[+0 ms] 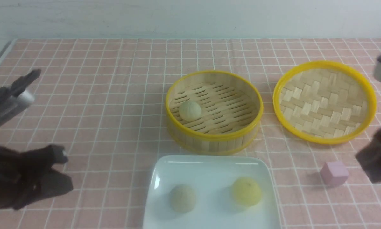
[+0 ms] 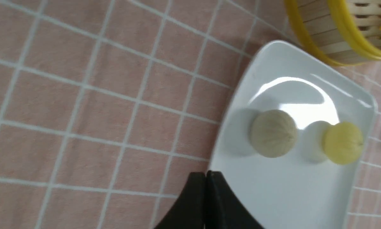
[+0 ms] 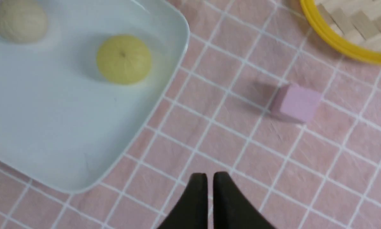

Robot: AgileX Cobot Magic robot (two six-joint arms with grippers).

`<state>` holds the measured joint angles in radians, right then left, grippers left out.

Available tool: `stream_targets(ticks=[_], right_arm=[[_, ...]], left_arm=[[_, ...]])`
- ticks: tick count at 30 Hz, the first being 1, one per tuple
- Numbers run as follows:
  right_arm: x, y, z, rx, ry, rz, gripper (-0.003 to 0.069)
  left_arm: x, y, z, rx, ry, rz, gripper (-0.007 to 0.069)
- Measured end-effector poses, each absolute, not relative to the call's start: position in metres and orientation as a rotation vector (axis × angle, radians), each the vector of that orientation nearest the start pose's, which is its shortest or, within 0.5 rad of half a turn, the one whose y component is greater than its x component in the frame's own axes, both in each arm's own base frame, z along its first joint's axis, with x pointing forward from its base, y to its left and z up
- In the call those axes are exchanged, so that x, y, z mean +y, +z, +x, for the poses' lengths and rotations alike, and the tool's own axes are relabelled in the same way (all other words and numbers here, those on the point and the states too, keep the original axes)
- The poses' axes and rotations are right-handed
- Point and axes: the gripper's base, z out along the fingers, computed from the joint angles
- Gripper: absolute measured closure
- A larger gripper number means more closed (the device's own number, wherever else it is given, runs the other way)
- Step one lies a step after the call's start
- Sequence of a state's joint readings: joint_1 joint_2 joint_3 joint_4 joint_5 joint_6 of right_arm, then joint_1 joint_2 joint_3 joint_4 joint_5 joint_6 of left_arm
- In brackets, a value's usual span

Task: Put the steamed buns into the plate on the pink tablecloth.
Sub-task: 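Reach into the bamboo steamer and grasp a bun with the left gripper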

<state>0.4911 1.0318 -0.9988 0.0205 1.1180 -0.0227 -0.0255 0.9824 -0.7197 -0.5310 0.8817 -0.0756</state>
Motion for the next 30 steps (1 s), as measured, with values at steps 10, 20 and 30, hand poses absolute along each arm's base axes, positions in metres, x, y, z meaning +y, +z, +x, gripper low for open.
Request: stream_targets(ticks=[10, 20, 30], right_arm=[[0.064, 0.297, 0.118, 2.442, 0.204, -0.637, 0.0669], [0.065, 0.298, 0.12, 2.408, 0.211, -0.628, 0.0659], [0.065, 0.298, 0.12, 2.404, 0.208, -0.628, 0.0648]], left_arm=[[-0.143, 0.284, 0.265, 2.622, -0.927, 0.046, 0.061], [-0.202, 0.275, 0.362, 2.601, -0.611, 0.076, 0.0357], [-0.226, 0.233, 0.425, 2.583, -0.471, 0.192, 0.0291]])
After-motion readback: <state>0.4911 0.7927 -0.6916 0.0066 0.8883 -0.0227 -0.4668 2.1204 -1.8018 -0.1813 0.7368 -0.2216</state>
